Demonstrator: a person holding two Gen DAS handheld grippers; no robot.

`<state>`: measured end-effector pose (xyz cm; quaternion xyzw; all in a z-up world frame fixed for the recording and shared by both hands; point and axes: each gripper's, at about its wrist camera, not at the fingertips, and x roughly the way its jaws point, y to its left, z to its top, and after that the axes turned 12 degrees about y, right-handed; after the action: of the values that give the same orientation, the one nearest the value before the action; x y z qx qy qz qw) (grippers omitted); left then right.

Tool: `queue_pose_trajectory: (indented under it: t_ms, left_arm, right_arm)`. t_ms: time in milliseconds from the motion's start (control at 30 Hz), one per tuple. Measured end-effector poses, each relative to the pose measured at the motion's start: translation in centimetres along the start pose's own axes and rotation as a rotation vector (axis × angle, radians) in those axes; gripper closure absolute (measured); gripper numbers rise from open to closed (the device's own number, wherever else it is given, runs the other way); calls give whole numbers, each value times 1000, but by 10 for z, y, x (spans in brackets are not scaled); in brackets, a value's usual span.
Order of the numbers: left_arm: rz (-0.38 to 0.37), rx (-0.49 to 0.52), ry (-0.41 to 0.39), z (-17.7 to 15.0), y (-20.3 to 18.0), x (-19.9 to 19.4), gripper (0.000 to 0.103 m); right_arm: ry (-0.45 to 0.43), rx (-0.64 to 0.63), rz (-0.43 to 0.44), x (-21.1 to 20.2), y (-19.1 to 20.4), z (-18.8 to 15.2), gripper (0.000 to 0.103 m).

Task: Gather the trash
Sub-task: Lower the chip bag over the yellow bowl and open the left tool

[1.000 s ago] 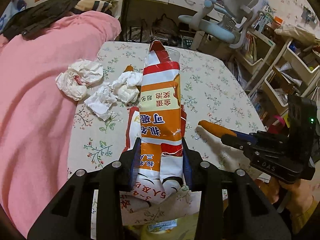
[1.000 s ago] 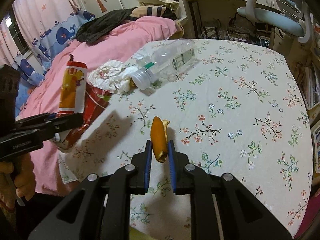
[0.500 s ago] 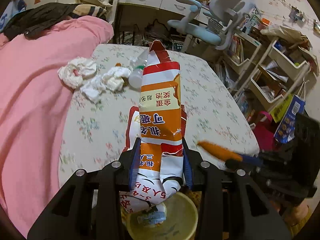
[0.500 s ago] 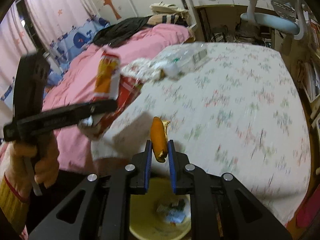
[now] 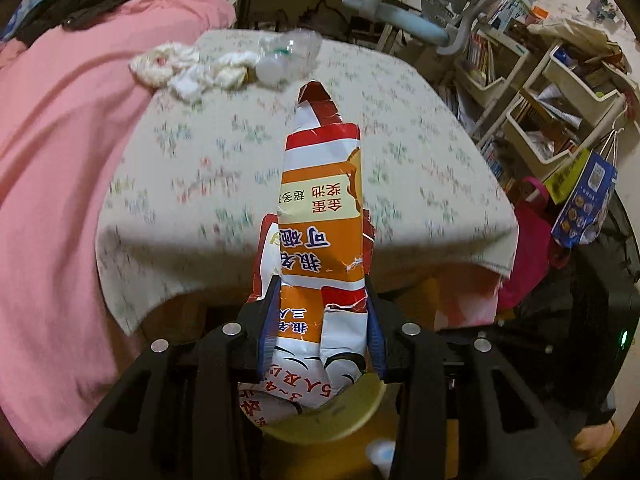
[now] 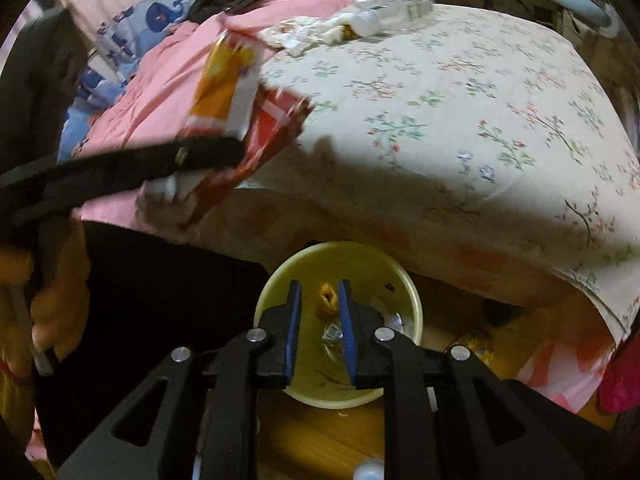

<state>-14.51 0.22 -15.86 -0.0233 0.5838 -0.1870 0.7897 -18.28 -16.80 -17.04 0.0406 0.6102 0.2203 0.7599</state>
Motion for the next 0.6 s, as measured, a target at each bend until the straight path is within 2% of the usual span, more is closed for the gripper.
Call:
queue_pose_trajectory:
  t_ms: [67, 133, 167, 300, 367, 500, 600]
  left_arm:
    - [6, 1, 18, -7, -2, 4, 67]
    - [15, 6, 32, -13, -6, 7, 66]
    - [19, 8, 41, -15, -7, 9, 66]
    - [29, 18, 91, -26, -14, 19, 65]
    - [33, 30, 119, -31, -18, 24, 63]
    - [51, 52, 154, -38, -23, 31, 55]
    - [67, 57, 147, -39, -26, 29, 48]
  right_arm:
    - [-32, 34, -18, -5, -7, 1, 75]
    - [-74, 67, -33, -12, -13, 0, 61]
    - [-105, 85, -41, -17, -16, 0, 58]
    - [-198, 137, -44, -30, -25, 0, 51]
    - [-220, 156, -43, -32, -28, 0, 51]
    - [-251, 181, -45, -34, -33, 2, 46]
    - [-264, 185, -51, -37, -34, -3, 44]
